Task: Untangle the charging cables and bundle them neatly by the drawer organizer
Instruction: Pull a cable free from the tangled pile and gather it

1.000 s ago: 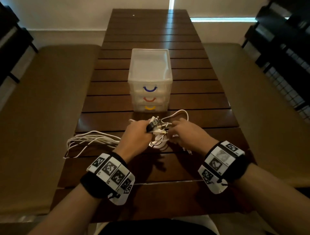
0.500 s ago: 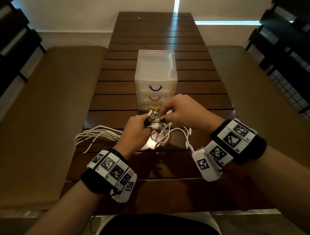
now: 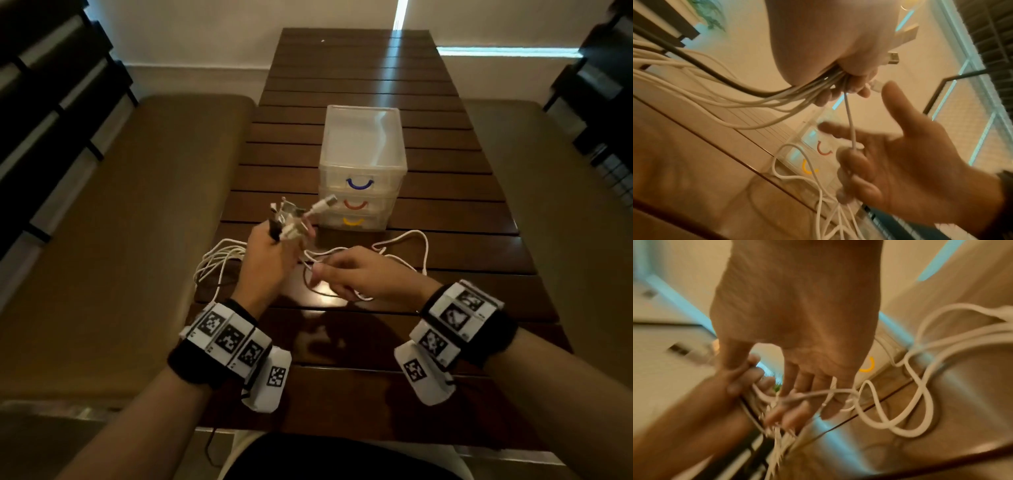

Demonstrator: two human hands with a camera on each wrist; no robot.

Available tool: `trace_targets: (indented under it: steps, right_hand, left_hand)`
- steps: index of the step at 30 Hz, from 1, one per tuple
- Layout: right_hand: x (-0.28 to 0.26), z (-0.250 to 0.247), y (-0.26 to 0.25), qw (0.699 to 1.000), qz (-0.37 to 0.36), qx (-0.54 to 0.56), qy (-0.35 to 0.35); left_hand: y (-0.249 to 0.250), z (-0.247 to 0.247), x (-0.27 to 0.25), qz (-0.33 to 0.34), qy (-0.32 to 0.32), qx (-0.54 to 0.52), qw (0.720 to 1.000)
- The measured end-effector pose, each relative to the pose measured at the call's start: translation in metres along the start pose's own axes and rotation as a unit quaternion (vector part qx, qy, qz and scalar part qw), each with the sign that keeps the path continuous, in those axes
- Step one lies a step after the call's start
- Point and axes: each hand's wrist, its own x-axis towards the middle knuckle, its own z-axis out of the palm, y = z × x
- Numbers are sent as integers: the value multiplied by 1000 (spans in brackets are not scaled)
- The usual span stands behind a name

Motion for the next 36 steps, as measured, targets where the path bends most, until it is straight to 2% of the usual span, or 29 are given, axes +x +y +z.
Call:
trace_targets:
  steps: [2,6,12,16,18,20,23,27,29,31,32,34,36]
  right_hand:
    - [-1,-1,0,995,-17,-94,18]
    - [-3,-16,-11,997,-28,-56,34]
    - [-1,-42,-25,988,-42,-145,11]
    - [-1,-60,-32,987,-31,-147,56]
    - [-3,-67,-28,979,-30,-186,82]
    - [-6,-74,-18,959,-7,-268,86]
    - [-13,-80,3,916,67,-382,101]
    - [-33,-96,27,916,148,-329,177]
    - [-39,-97,28,929,188,-276,161]
    - [-39,-90,26,956,220,-146,131]
    - [-38,-88,24,964,218,-88,124]
    - [-32,-85,20,974,162,-42,151]
    - [-23,-82,13,968,58,31,241]
  left_hand:
    - [6,-8,4,-15,-5,-43,999]
    - [6,-17,8,15,-25,-105,994]
    - [21,-30,19,-11,21,-159,987]
    - [27,-42,21,3,45,-97,994]
    - [23,-45,21,9,51,-53,997]
    - [15,-46,20,24,46,-5,999]
    - [5,-45,16,34,40,64,997]
    - [0,-47,15,33,69,104,992]
    - [-1,-48,16,32,73,117,990]
    - [-1,-46,17,30,67,131,989]
    - [-1,-44,16,28,64,139,988]
    - [-1,-42,16,29,62,144,987]
    - [-2,-42,15,32,63,148,987]
